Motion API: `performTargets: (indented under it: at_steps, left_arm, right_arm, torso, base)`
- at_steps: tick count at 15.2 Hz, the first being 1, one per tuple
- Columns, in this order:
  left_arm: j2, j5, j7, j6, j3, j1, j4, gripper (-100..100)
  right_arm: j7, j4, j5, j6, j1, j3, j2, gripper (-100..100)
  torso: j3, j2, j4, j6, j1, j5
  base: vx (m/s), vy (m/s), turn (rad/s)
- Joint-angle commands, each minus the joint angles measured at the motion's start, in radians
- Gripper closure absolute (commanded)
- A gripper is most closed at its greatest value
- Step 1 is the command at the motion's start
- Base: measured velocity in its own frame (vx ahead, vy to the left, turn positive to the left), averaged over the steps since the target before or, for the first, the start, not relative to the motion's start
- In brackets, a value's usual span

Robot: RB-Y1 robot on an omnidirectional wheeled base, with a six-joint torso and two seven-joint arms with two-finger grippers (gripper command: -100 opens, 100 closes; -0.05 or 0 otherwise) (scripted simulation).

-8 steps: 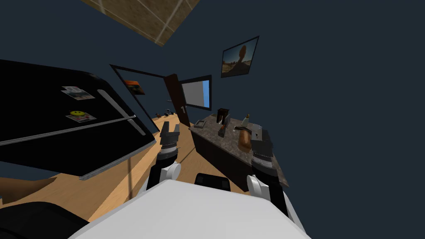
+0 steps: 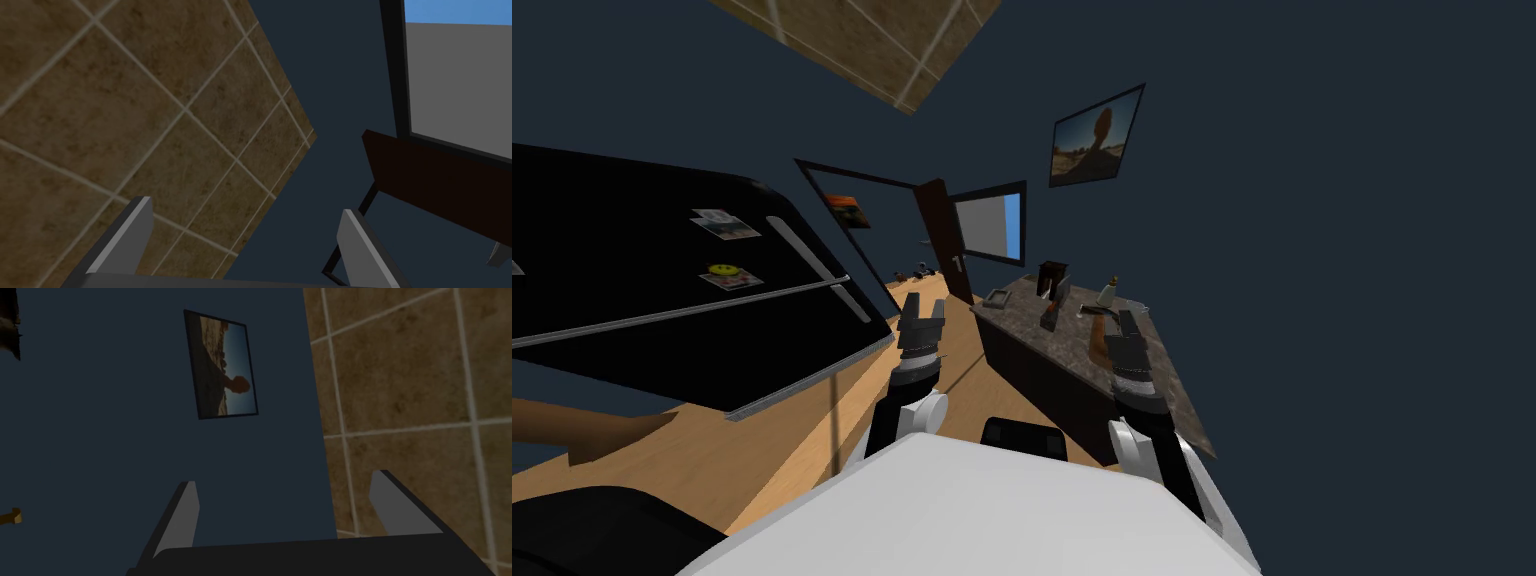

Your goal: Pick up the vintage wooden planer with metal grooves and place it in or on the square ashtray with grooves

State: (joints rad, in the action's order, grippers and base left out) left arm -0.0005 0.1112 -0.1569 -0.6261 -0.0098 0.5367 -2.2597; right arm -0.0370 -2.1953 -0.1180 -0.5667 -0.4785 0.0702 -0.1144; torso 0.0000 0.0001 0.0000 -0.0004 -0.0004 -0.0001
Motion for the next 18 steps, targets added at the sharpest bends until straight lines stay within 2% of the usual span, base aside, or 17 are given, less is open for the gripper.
performTargets:
  at_steps: [1, 3, 4, 5, 6, 7, 8, 9, 10, 11, 12, 13, 14, 15, 16, 17, 18]
  left_arm:
    - [0.0, 0.0, 0.0, 0.0, 0.0, 0.0, 0.0, 0]
    - [0.0, 0.0, 0.0, 0.0, 0.0, 0.0, 0.0, 0]
    - [0.0, 0.0, 0.0, 0.0, 0.0, 0.0, 0.0, 0]
    - [0.0, 0.0, 0.0, 0.0, 0.0, 0.0, 0.0, 0]
    - [0.0, 0.0, 0.0, 0.0, 0.0, 0.0, 0.0, 0]
    - [0.0, 0.0, 0.0, 0.0, 0.0, 0.0, 0.0, 0]
    - [0.0, 0.0, 0.0, 0.0, 0.0, 0.0, 0.0, 0]
    - [0.0, 0.0, 0.0, 0.0, 0.0, 0.0, 0.0, 0]
    - [0.0, 0.0, 0.0, 0.0, 0.0, 0.0, 0.0, 0]
    - [0.0, 0.0, 0.0, 0.0, 0.0, 0.0, 0.0, 0]
    - [0.0, 0.0, 0.0, 0.0, 0.0, 0.0, 0.0, 0]
    - [0.0, 0.0, 0.0, 0.0, 0.0, 0.0, 0.0, 0]
    - [0.0, 0.0, 0.0, 0.0, 0.0, 0.0, 0.0, 0]
    - [0.0, 0.0, 0.0, 0.0, 0.0, 0.0, 0.0, 0]
    - [0.0, 0.0, 0.0, 0.0, 0.0, 0.0, 0.0, 0]
    - [0.0, 0.0, 0.0, 0.0, 0.0, 0.0, 0.0, 0]
    - [0.0, 0.0, 0.0, 0.0, 0.0, 0.0, 0.0, 0]
  right_arm:
    - [-0.011, 0.01, -0.015, -0.01, 0.011, 0.009, -0.038, -100]
    - [-0.024, 0.032, -0.035, -0.021, 0.035, 0.021, -0.076, -100]
    - [-0.038, 0.056, -0.058, -0.033, 0.062, 0.033, -0.107, -100]
    - [-0.038, 0.056, -0.058, -0.033, 0.062, 0.033, -0.115, -100]
    - [-0.054, 0.083, -0.083, -0.046, 0.091, 0.047, -0.147, -100]
    - [-0.054, 0.083, -0.083, -0.046, 0.091, 0.047, -0.155, -100]
    - [-0.071, 0.112, -0.11, -0.06, 0.123, 0.063, -0.186, -100]
    - [-0.071, 0.112, -0.11, -0.06, 0.123, 0.063, -0.195, -100]
    - [-0.09, 0.143, -0.14, -0.075, 0.156, 0.079, -0.227, -100]
    - [-0.09, 0.143, -0.14, -0.075, 0.156, 0.079, -0.235, -100]
    - [-0.109, 0.176, -0.17, -0.092, 0.19, 0.096, -0.266, -100]
    - [-0.109, 0.176, -0.17, -0.092, 0.192, 0.096, -0.275, -100]
    - [-0.13, 0.211, -0.203, -0.109, 0.221, 0.114, -0.307, -100]
    - [-0.13, 0.211, -0.203, -0.109, 0.23, 0.114, -0.316, -100]
    - [-0.151, 0.248, -0.237, -0.126, 0.258, 0.133, -0.348, -100]
    - [-0.151, 0.248, -0.237, -0.126, 0.269, 0.133, -0.356, -100]
    - [-0.174, 0.285, -0.272, -0.145, 0.297, 0.153, -0.387, -100]
  torso:
    - [0.0, 0.0, 0.0, 0.0, 0.0, 0.0]
    - [0.0, 0.0, 0.0, 0.0, 0.0, 0.0]
    - [0.0, 0.0, 0.0, 0.0, 0.0, 0.0]
    - [0.0, 0.0, 0.0, 0.0, 0.0, 0.0]
    - [0.0, 0.0, 0.0, 0.0, 0.0, 0.0]
    - [0.0, 0.0, 0.0, 0.0, 0.0, 0.0]
    - [0.0, 0.0, 0.0, 0.0, 0.0, 0.0]
    - [0.0, 0.0, 0.0, 0.0, 0.0, 0.0]
    - [0.0, 0.0, 0.0, 0.0, 0.0, 0.0]
    - [0.0, 0.0, 0.0, 0.0, 0.0, 0.0]
    - [0.0, 0.0, 0.0, 0.0, 0.0, 0.0]
    - [0.0, 0.0, 0.0, 0.0, 0.0, 0.0]
    - [0.0, 0.0, 0.0, 0.0, 0.0, 0.0]
    - [0.0, 0.0, 0.0, 0.0, 0.0, 0.0]
    - [0.0, 0.0, 0.0, 0.0, 0.0, 0.0]
    - [0.0, 0.0, 0.0, 0.0, 0.0, 0.0]
    - [0.0, 0.0, 0.0, 0.0, 0.0, 0.0]
  base:
    - [-0.007, -0.001, 0.058]
    - [-0.007, 0.0, 0.078]
    - [-0.008, 0.001, 0.09]
    - [-0.007, 0.0, 0.08]
    - [-0.008, -0.001, 0.093]
    - [-0.008, -0.001, 0.094]
    - [-0.009, 0.0, 0.117]
    - [-0.009, 0.0, 0.091]
    - [-0.01, 0.0, 0.108]
    - [-0.008, -0.002, 0.095]
    - [-0.009, -0.001, 0.105]
    - [-0.009, -0.002, 0.107]
    - [-0.009, -0.001, 0.133]
    - [-0.008, -0.002, 0.123]
    - [-0.008, -0.001, 0.151]
    - [-0.008, -0.002, 0.12]
    - [-0.009, -0.002, 0.13]
